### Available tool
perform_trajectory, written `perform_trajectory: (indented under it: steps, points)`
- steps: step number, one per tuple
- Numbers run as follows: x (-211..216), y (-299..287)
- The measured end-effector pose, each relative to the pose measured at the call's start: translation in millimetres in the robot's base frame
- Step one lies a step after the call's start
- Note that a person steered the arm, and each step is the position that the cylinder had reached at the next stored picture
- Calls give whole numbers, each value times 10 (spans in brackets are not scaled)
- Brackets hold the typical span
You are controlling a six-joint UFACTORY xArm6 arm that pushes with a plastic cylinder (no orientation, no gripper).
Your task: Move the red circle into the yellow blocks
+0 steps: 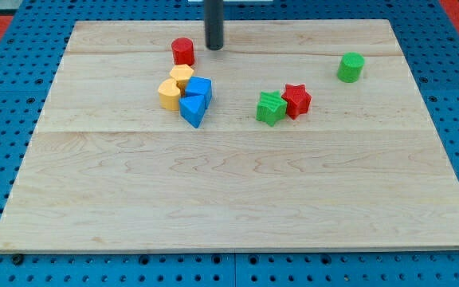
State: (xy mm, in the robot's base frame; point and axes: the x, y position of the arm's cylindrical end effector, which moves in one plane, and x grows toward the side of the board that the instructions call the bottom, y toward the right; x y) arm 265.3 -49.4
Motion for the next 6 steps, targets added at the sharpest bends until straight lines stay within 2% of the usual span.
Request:
perform_trajectory:
  steps: [1,3,4,5,6]
  points:
    - [179,-426]
    - [-338,-920]
    - [-65,-1274]
    - [340,-729]
    - [117,-615]
